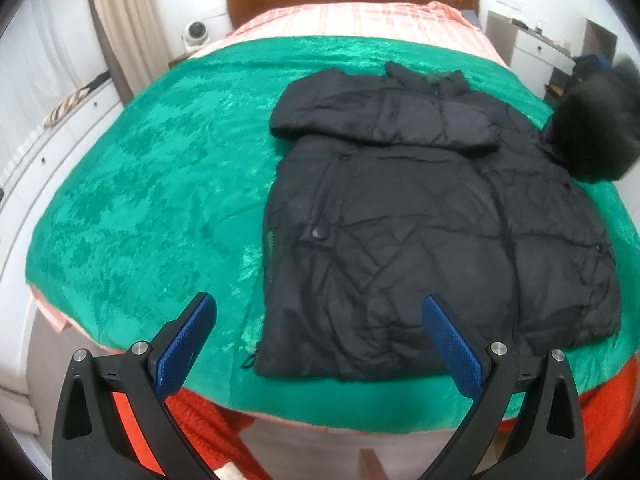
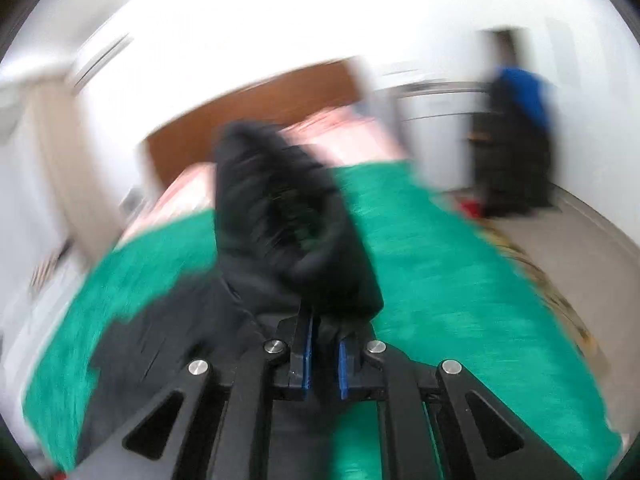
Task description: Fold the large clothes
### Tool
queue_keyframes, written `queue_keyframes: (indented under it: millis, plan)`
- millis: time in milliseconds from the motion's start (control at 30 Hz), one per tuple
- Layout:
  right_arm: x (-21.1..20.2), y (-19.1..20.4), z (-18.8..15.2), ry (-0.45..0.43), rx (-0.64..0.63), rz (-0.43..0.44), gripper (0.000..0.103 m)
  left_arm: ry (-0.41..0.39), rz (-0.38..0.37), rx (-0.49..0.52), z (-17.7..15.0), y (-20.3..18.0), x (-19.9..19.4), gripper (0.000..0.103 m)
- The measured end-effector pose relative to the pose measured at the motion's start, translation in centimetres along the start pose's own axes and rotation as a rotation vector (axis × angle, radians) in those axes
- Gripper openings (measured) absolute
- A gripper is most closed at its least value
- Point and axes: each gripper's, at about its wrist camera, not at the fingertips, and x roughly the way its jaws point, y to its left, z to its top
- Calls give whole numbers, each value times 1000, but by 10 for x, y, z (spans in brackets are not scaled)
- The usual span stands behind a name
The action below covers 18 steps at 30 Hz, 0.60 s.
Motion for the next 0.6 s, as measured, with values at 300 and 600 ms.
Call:
queue_keyframes:
  millis: [300,600]
  plan:
    - [17,-213,-91,215,523,-339,8,3,-29,105,22,-43,10,103]
    - [4,-191,-133,260,479,-336,100,-146,-6,382,95,-87,27,102]
